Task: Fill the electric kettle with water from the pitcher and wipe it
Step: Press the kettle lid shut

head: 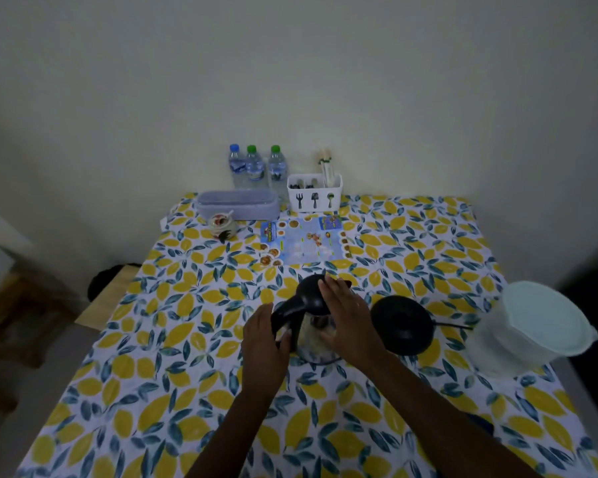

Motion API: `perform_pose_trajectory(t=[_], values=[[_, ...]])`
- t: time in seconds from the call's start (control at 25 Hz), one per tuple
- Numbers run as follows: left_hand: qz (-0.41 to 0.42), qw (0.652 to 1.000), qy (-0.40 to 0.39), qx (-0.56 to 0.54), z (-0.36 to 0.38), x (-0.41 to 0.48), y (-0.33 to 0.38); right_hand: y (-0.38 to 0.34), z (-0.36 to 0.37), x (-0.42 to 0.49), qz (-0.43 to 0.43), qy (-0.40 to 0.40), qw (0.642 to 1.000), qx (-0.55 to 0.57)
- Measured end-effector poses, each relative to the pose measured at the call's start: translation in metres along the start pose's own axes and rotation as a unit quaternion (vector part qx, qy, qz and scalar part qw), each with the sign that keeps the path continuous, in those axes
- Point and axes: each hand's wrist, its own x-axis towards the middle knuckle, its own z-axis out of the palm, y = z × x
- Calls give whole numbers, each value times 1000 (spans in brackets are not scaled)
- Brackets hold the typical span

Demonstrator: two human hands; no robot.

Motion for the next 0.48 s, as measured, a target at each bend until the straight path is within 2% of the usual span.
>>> perform_pose_trajectory(t=[0.12,0.24,0.32,0.48], values=[[25,990,-57,-124,-1,14,-4,-1,8,3,9,-12,1000,0],[-18,976,-51,-209,4,22,2,0,14,1,28,-3,999,23],[-40,971,-45,-233,8,25,6,0,16,0,44,13,998,46],[26,968,-63,-240,8,37,29,14,2,-8,77,71,993,48]])
